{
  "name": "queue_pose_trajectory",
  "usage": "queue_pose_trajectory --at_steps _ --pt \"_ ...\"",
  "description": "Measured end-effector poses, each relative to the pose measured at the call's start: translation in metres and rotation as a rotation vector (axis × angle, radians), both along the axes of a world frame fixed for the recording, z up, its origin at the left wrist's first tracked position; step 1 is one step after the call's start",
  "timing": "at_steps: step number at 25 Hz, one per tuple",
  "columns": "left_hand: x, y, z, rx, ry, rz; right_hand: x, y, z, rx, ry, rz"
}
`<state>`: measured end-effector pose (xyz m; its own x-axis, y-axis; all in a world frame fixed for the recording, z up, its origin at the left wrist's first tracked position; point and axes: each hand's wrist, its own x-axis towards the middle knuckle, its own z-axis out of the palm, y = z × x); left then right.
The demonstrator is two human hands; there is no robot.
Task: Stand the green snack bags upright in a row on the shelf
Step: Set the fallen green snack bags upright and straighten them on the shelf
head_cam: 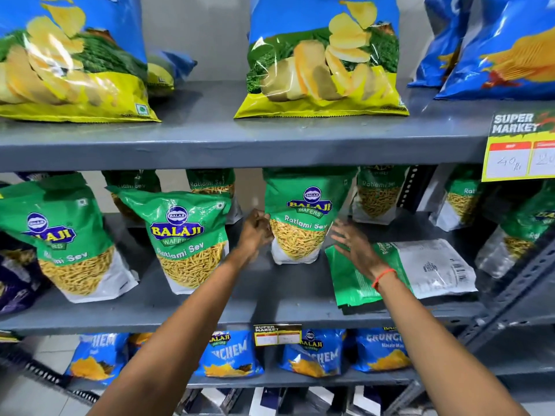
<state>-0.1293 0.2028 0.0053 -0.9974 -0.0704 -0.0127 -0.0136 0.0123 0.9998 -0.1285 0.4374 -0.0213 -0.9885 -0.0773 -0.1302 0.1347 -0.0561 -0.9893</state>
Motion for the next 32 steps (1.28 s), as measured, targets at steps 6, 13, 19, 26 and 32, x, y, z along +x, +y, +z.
queue_pose_trajectory --at_steps 6,13,19,26,32 --pt "-0.007 -0.01 -0.008 0.054 -0.085 -0.046 -0.033 -0.018 -0.02 0.448 0.302 -0.333" --pt "-0.007 -0.01 -0.038 -0.165 -0.097 -0.198 -0.014 -0.033 -0.02 0.299 0.264 0.037" --pt "0.021 -0.006 -0.04 -0.277 -0.047 -0.19 0.005 -0.031 -0.027 0.399 0.204 0.087" --pt "0.058 0.003 -0.021 -0.211 -0.076 -0.121 0.031 -0.031 -0.023 0.454 0.176 -0.023" --pt "0.085 0.024 -0.044 -0.284 -0.358 -0.161 0.096 0.029 -0.038 1.149 0.645 -0.245"
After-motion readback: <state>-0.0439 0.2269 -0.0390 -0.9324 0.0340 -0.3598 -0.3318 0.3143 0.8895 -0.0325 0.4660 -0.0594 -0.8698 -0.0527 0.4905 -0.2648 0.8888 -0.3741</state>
